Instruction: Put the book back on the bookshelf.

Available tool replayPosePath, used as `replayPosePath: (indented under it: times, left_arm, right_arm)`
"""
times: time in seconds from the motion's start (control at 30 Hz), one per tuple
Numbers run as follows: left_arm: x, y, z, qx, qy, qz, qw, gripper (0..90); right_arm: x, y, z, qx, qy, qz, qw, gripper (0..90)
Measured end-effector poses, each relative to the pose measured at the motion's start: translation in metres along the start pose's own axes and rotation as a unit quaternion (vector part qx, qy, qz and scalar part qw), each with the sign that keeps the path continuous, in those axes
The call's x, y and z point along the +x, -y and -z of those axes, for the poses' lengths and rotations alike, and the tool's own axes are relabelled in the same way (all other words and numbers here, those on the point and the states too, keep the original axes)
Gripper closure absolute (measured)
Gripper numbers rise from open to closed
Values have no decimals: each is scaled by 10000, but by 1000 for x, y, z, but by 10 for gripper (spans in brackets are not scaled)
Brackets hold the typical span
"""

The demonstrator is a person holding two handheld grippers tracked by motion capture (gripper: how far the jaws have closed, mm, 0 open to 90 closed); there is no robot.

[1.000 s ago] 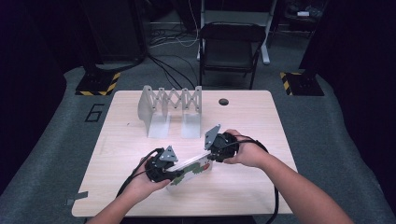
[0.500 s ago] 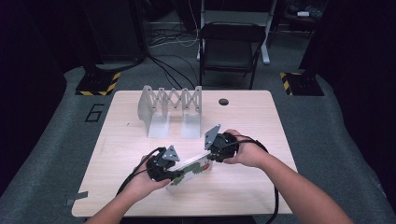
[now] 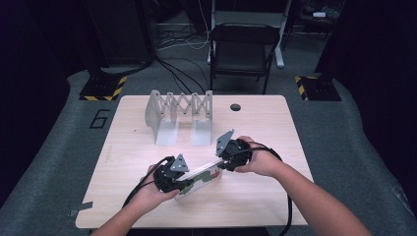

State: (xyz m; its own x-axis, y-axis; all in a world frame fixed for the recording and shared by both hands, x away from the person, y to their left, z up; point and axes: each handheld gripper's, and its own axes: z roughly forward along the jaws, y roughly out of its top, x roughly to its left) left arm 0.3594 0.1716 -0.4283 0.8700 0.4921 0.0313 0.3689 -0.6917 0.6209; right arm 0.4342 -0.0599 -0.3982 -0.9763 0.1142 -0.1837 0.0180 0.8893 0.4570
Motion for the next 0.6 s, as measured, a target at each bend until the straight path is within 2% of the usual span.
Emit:
replayPosePath:
  times: [0.07, 0.1, 0.13, 0.17, 0.23, 0.37, 0.43, 0.5, 0.6]
  left_arm:
    - [0, 0, 1, 21, 15, 3, 10000, 759]
    - [1, 1, 2, -6, -25, 29, 10000, 759]
    - [1, 1, 2, -6, -25, 29, 10000, 759]
    - [3, 1, 4, -16, -15, 44, 10000, 759]
    - [3, 1, 4, -21, -61, 85, 9999, 759]
    - [7, 2, 7, -96, -72, 162, 9998, 759]
    - [8, 3, 8, -86, -74, 163, 9998, 759]
    - [10, 4, 11, -62, -101, 179, 9998, 759]
    - [11, 5, 12, -85, -128, 209, 9997, 759]
  right_arm:
    - [-1, 1, 0, 13, -2, -40, 10000, 561]
    - [-1, 3, 0, -68, -48, -239, 9997, 529]
    - [-1, 3, 0, -68, -48, -239, 9997, 529]
    - [-2, 4, 2, -61, -46, -348, 9994, 511]
    - [-3, 4, 3, -83, -37, -381, 9992, 496]
    - [-6, 6, 8, -221, 94, -517, 9984, 463]
    - [-5, 7, 9, -218, 112, -568, 9981, 458]
    - [-5, 9, 10, -233, 188, -720, 9970, 448]
    - [-5, 10, 11, -243, 262, -762, 9965, 445]
